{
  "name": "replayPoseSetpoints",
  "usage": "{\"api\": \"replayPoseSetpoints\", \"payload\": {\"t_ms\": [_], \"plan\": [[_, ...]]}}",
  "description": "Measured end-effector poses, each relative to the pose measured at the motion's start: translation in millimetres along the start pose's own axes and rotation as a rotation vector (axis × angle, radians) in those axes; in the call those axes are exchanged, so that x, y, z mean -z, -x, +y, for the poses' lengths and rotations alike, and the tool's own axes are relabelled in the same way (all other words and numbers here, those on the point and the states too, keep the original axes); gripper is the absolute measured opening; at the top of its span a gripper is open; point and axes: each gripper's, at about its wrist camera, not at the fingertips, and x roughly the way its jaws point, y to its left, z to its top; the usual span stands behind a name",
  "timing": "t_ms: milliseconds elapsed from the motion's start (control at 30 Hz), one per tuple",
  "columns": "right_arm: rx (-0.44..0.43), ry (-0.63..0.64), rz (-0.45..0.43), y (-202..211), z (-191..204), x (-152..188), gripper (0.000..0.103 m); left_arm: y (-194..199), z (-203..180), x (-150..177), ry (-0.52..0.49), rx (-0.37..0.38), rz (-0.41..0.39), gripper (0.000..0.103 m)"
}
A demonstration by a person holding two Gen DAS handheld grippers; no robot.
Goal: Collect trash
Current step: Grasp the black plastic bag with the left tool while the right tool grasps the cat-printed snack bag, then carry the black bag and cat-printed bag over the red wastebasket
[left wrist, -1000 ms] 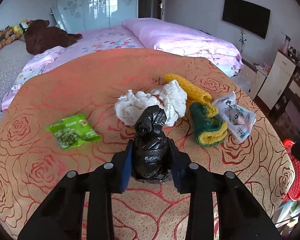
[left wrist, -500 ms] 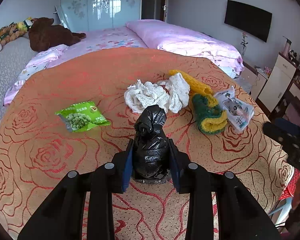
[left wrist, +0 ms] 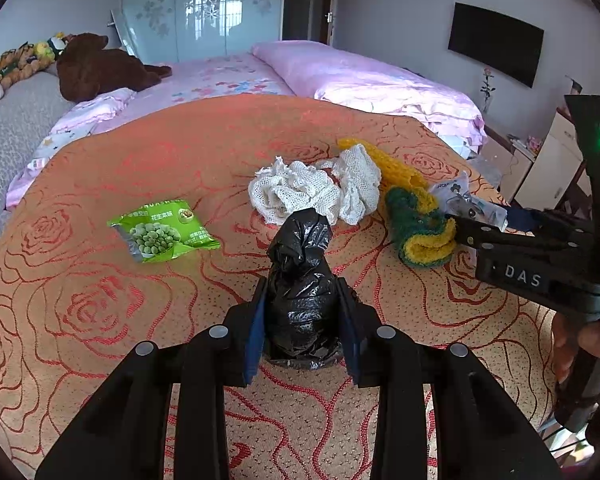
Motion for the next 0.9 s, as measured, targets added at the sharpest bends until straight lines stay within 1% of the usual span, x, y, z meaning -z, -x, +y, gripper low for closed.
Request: {"api": "replayPoseSetpoints", "payload": {"t_ms": [167, 300, 667, 900], "plan": [[0.001, -0.023, -0.013, 7, -5, 7, 0.047, 0, 0, 0, 0.001, -0.001, 0.000, 0.031], [0.002, -0.030, -0.019, 13, -8, 15, 0.044, 0, 1, -2, 0.000, -0.004, -0.003, 0.031], [-0.025, -0.100, -0.040, 37, -13, 46, 0.042, 1, 0, -3, 0.001, -0.008, -0.007, 0.031], [-0.056, -0.151, -0.045, 48, -16, 57, 0.042, 5, 3, -3, 0.016, -0.008, -0.027, 0.031]]}}
